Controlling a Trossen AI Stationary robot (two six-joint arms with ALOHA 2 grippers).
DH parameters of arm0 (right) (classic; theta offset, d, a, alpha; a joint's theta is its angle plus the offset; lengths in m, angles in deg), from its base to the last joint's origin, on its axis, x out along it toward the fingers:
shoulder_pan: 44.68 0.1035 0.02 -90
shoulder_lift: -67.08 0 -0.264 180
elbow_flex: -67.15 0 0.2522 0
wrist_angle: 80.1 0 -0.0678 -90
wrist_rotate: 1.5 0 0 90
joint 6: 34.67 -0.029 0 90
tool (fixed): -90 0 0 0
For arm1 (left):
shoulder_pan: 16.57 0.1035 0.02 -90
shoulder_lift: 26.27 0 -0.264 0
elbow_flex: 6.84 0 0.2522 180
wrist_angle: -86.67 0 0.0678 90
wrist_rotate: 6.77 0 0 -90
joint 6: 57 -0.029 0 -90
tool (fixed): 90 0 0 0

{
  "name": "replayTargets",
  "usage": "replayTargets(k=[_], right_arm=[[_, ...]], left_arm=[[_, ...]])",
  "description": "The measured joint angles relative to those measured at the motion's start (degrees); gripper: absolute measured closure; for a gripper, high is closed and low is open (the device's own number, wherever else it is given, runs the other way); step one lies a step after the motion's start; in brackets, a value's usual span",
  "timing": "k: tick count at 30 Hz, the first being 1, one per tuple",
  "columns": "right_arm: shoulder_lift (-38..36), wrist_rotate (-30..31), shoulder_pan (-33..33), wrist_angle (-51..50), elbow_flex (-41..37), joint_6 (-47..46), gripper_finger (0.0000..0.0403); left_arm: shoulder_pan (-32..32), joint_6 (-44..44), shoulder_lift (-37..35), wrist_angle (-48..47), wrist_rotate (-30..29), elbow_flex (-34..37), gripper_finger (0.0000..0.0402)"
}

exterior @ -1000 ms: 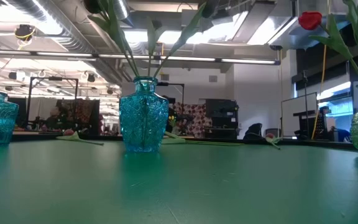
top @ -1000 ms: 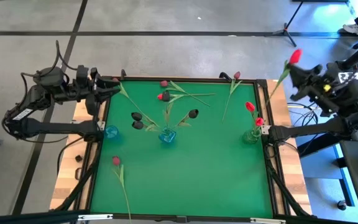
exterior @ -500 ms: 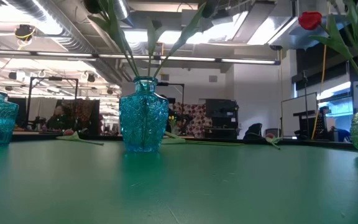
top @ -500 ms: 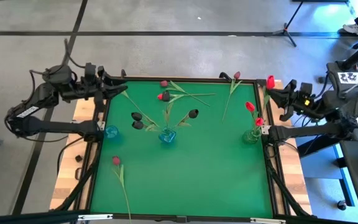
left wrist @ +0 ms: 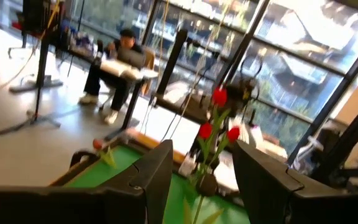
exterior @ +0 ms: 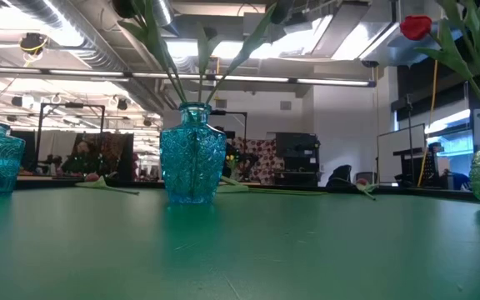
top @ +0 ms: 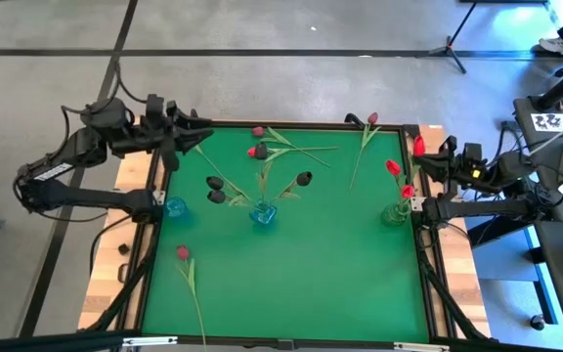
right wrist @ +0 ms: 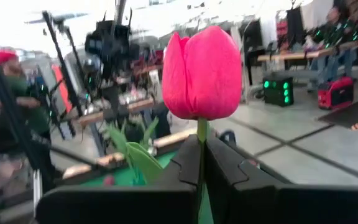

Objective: Sort flowers into vase by color
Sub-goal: Put the bottom red tulip into the green vase

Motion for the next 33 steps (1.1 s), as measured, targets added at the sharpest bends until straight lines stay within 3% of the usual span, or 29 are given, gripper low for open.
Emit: replayTargets(k=[10,14,25,29,33], right_arm=[[0.06,-4.74,0.00,-7.38,0.19,-2.49,0.0355],[0.86,-4.39,0.00,-12.28,3.42,-3.10,0.0321],[11.14,-2.22,0.00,-28.96,18.59,-5.21,0.0201],[15.19,-3.64,0.00,-39.21,20.06,-9.19,0.0178],[18.07,-4.61,0.00,-43.38,20.06,-12.40,0.0162]], left_arm=[[0.00,-1.97,-0.01,8.10,-0.49,0.00,0.0238],[0.00,-1.90,0.35,9.14,-0.47,0.00,0.0238],[0.00,-1.27,4.46,8.98,-0.44,0.00,0.0238],[0.00,-1.25,6.13,9.09,-0.43,0.00,0.0238],[0.00,-1.27,6.96,9.06,-0.44,0.00,0.0238]])
